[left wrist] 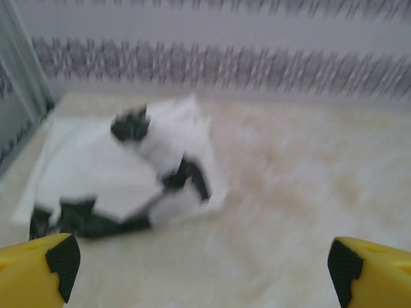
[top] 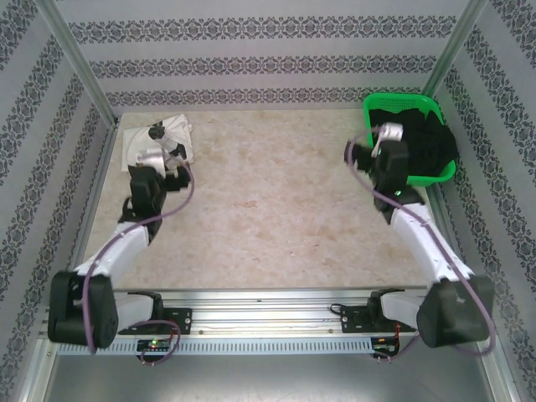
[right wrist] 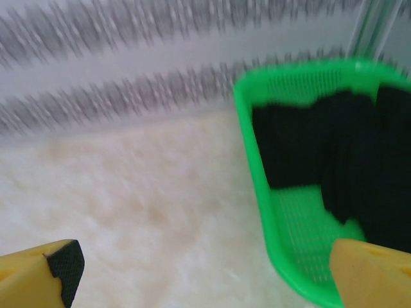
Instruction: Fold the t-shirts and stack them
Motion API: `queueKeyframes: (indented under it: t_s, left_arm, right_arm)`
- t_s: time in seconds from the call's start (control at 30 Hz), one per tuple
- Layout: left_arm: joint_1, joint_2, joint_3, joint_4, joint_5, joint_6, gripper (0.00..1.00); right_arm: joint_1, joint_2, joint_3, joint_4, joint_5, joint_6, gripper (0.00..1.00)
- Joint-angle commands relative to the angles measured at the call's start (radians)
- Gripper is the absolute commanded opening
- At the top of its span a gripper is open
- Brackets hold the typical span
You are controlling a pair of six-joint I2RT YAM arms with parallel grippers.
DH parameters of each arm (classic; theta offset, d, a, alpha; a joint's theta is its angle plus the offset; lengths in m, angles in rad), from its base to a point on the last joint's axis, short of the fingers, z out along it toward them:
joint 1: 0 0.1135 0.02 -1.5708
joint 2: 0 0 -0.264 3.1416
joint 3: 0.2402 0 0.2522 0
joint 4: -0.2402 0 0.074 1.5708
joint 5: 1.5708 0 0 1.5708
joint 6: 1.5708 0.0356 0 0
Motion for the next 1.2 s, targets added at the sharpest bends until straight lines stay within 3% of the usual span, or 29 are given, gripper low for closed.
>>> queueKeyframes:
  t_s: [0.0, 0.13, 0.33, 0.53, 0.83, 1.07, 1.17]
  left_arm:
    - [-0.101, 0.01, 0.251, -0.6, -0.053, -0.184, 1.0]
    - [-0.205, 0.191, 0.482, -0.872, 0.016, -0.284, 1.0]
    - [-0.296, 0.307, 0.679, -0.962, 0.103, -0.293, 1.0]
    - [-0.365, 0.284, 0.72, -0.942, 0.232, -0.292, 1.0]
    - [-0.374, 0.169, 0.681, -0.981, 0.207, -0.326, 1.0]
    - [-0.358, 0.03, 0.604, -0.973, 0.157, -0.368, 1.0]
    - [-0.337, -0.01, 0.591, -0.982, 0.136, -0.354, 1.0]
  right_arm:
    - [-0.075, 0.093, 0.323, -0.617, 0.024, 0.124, 0.98]
    - [-0.226, 0.355, 0.63, -0.835, -0.05, 0.161, 0.98]
    - [-0.318, 0.688, 0.91, -0.951, 0.012, 0.165, 0.98]
    - [-0.374, 0.884, 0.981, -0.924, 0.033, 0.217, 0.95]
    - [-0.39, 1.074, 1.041, -0.82, 0.084, 0.327, 0.92]
    - [-0.391, 1.158, 1.065, -0.706, 0.125, 0.348, 0.77]
    - [-0.387, 1.142, 1.067, -0.642, 0.154, 0.347, 0.53]
